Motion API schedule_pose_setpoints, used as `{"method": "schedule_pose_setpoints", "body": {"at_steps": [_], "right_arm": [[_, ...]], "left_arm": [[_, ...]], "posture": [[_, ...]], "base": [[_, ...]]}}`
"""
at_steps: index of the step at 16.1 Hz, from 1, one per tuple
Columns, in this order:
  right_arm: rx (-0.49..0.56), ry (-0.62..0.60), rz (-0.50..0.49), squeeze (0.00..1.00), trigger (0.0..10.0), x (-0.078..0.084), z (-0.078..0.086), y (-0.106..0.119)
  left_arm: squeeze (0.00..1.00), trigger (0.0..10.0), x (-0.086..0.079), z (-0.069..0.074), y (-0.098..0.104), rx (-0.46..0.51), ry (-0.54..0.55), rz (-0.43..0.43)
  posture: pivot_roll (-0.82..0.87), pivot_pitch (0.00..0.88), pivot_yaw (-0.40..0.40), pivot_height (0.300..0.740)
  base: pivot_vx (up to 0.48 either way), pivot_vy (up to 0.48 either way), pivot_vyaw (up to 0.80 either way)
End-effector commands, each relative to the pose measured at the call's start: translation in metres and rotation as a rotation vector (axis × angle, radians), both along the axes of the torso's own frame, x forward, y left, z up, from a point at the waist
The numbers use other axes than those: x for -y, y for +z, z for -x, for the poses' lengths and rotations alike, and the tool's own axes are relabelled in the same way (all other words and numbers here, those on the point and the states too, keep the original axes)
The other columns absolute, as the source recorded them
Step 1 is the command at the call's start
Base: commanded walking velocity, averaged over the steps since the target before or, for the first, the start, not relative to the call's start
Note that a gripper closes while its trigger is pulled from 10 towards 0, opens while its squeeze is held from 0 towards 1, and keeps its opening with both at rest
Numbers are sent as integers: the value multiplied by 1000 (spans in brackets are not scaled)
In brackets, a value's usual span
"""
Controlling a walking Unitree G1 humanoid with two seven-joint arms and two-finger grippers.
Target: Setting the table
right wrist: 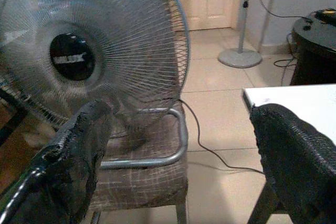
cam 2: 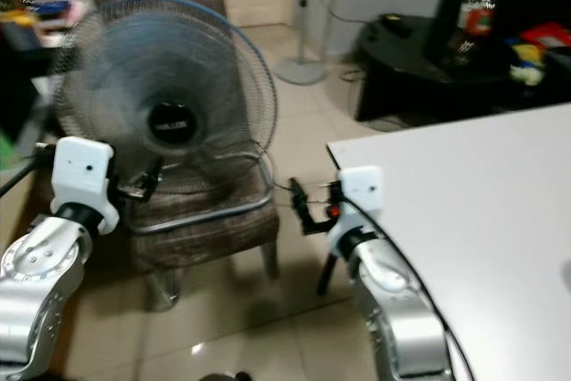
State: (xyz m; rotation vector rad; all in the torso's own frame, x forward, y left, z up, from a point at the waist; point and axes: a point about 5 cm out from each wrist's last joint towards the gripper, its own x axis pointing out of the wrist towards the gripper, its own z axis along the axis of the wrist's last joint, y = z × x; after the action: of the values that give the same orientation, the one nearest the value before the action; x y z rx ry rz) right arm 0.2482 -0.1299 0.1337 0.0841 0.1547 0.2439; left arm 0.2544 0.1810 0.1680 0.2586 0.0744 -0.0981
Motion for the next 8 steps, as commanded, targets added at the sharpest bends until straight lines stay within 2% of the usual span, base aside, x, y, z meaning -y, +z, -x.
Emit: {"method": "schedule_pose_setpoints", "body": {"at_steps": [1,5,8], "right_arm": [[-2,-24,-25,1000,10000,-2,-3,0],[-6,-7,-35,1000,10000,-6,0,1],[-30,-9,-4,1000,10000,3,2,-10]], "left_arm": [[0,10000,-2,-4,5,9,-14,-21],[0,10000,-4,-2,3,-5,-29,-16],[0,10000,-5,-1,-1,-11,-10,-8]], "posture": [[146,0,66,740],[153,0,68,740],[180,0,48,740]], "base": [[0,0,800],[0,0,800],[0,0,800]]}}
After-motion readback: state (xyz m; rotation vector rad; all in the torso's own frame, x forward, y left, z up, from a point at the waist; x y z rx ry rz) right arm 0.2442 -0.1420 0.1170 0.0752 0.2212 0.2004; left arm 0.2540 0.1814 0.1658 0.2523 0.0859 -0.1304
